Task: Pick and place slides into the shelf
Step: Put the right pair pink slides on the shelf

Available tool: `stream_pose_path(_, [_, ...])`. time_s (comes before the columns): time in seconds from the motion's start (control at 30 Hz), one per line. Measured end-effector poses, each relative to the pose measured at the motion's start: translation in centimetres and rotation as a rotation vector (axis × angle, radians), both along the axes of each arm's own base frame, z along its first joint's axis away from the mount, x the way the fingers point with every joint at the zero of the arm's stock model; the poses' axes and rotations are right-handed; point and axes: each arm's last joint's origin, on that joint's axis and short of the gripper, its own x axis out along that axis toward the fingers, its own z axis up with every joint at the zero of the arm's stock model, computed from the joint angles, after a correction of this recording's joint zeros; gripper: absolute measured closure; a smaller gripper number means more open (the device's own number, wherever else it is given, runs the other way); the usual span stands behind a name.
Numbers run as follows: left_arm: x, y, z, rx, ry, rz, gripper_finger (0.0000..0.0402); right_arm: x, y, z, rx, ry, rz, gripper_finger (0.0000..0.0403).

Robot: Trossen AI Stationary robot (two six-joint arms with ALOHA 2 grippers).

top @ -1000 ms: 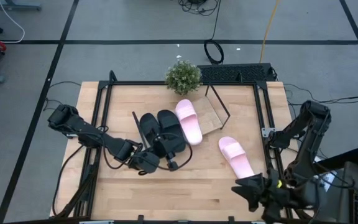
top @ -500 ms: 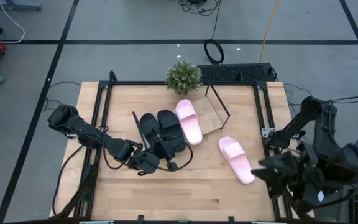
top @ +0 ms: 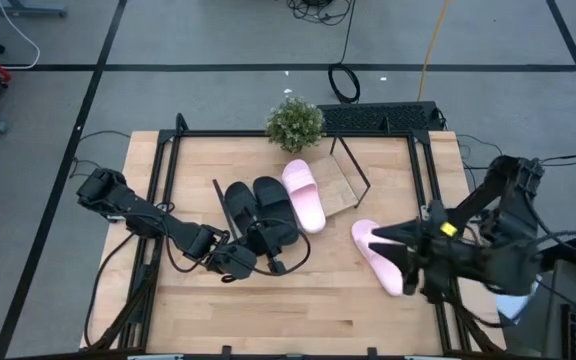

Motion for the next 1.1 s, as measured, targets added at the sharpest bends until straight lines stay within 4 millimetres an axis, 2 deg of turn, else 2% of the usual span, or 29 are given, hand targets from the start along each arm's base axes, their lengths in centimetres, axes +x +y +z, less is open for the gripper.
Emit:
stream_pose_path(0.1, [0.0, 0.0, 0.0, 0.001, 0.000, 0.000, 0.0282, 0.4, -0.9, -1.4, 0.034, 0.070, -0.034, 0.0265])
stream_pose_path(0.3, [0.0, 0.0, 0.0, 0.002, 0.002, -0.001, 0.0282, 0.8, -2.8, -3.7, 0.215, 0.306, 0.046, 0.0265])
stream_pose_path(0.5, [0.0, 0.0, 0.0, 0.004, 0.002, -0.001, 0.0282, 0.8, -5.1, -5.2, 0.338, 0.451, -0.093, 0.0265])
stream_pose_path(0.73, [0.0, 0.0, 0.0, 0.009, 0.006, -0.003, 0.0282, -0.2, -6.8, -7.3, 0.471, 0.669, -0.265, 0.0265])
stream_pose_path(0.9, [0.0, 0.0, 0.0, 0.010, 0.006, -0.003, 0.0282, -0.4, -6.7, -10.1, 0.502, 0.800, -0.358, 0.0265])
stream_pose_path(1.1, [0.0, 0.0, 0.0, 0.011, 0.006, -0.002, 0.0282, -0.4, -6.5, -14.9, 0.462, 0.955, -0.435, 0.0265])
